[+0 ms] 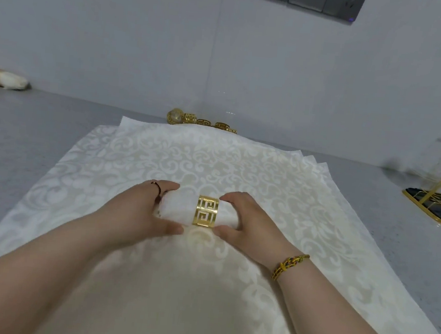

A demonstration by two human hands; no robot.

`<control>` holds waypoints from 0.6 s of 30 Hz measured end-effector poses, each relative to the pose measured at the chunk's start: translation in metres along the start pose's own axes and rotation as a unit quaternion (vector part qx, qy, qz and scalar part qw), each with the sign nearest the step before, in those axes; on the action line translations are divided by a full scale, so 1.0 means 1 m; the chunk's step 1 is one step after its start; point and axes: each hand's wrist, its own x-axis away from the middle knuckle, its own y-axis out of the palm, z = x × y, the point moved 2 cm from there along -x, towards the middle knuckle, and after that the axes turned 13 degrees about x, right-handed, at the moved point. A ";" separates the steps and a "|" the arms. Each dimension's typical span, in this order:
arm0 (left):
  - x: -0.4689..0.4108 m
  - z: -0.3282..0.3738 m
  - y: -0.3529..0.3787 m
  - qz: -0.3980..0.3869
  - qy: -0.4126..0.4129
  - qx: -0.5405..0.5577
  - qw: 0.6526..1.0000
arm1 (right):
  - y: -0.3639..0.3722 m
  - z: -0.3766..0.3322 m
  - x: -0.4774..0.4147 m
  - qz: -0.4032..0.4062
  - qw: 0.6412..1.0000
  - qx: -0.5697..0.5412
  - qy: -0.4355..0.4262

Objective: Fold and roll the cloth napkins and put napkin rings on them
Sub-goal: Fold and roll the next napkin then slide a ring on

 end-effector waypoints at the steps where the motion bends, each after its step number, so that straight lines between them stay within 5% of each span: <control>1: 0.005 -0.005 -0.004 0.014 -0.006 0.033 0.999 | 0.000 -0.003 0.000 0.003 1.000 -0.001 -0.006; 6: 0.006 -0.014 -0.003 0.052 -0.014 0.146 0.988 | 0.000 -0.011 -0.001 0.053 0.996 0.062 -0.042; 11: 0.005 -0.013 -0.003 0.056 0.014 0.119 0.991 | 0.001 -0.010 -0.001 0.052 0.996 0.070 -0.032; 15: 0.009 -0.014 -0.004 0.044 0.018 0.091 0.995 | -0.011 0.009 0.006 -0.002 0.987 -0.142 0.073; 18: 0.008 -0.015 -0.005 0.043 0.029 0.099 0.994 | -0.016 0.019 0.014 -0.049 0.979 -0.179 0.088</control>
